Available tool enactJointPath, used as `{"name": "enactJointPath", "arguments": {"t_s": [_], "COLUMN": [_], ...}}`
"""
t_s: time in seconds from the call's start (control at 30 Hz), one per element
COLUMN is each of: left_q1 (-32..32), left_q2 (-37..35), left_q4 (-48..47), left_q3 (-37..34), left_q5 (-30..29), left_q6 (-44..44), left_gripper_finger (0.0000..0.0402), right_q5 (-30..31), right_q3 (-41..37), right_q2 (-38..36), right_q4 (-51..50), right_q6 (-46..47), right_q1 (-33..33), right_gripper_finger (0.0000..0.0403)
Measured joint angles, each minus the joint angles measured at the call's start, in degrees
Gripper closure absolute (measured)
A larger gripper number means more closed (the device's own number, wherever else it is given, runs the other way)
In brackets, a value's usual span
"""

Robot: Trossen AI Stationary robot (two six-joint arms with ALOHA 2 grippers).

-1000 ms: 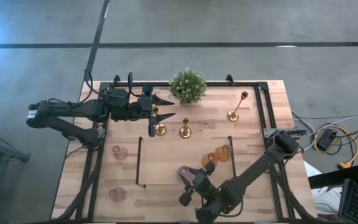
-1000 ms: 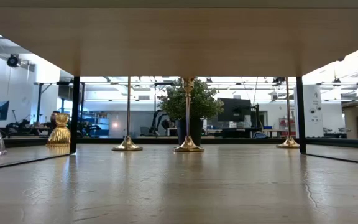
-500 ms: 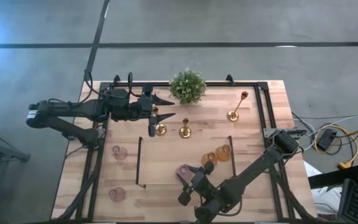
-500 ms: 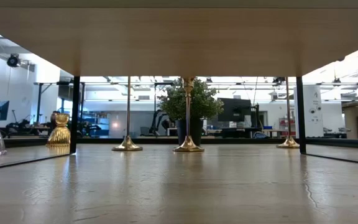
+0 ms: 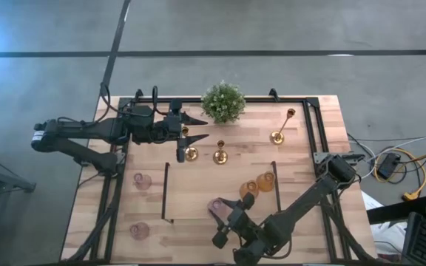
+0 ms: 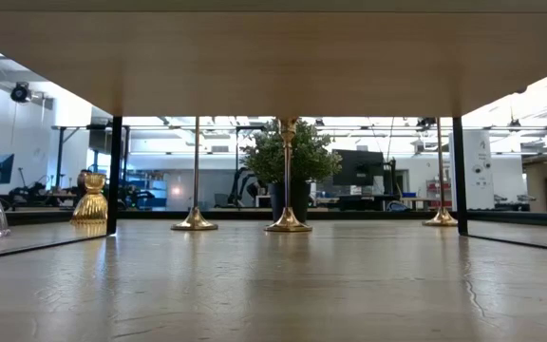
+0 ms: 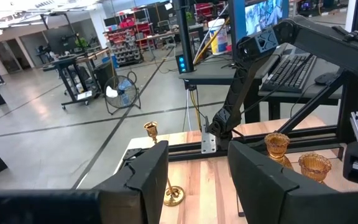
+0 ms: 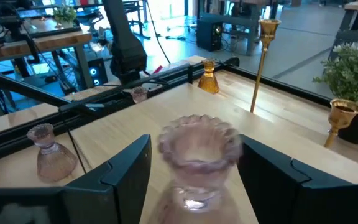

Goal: Pick & Place candle stick holders
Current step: Put the top violet candle holder on the shelf

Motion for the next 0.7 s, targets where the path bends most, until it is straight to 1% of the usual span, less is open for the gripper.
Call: {"name": "enactJointPath", "arguments": {"t_s": [0.47, 0.7], "left_q1": [0.00, 0.00], "left_q2": [-0.01, 0.00], "left_q4": [-0.33, -0.33], "left_q3": [0.02, 0.02], "left_q5": [0.00, 0.00], "left_q6": [0.00, 0.00], "left_gripper_finger": [0.0229, 0.0229], "right_q5": [2.29, 4.52], "right_q3": [0.46, 2.48], "right_q2": [-0.02, -0.04], "right_q4": [-0.13, -0.15], "right_q6": [-1.62, -5.25], "right_q1": [-0.02, 0.09], "right_gripper_finger": [0.0184, 0.0184]}}
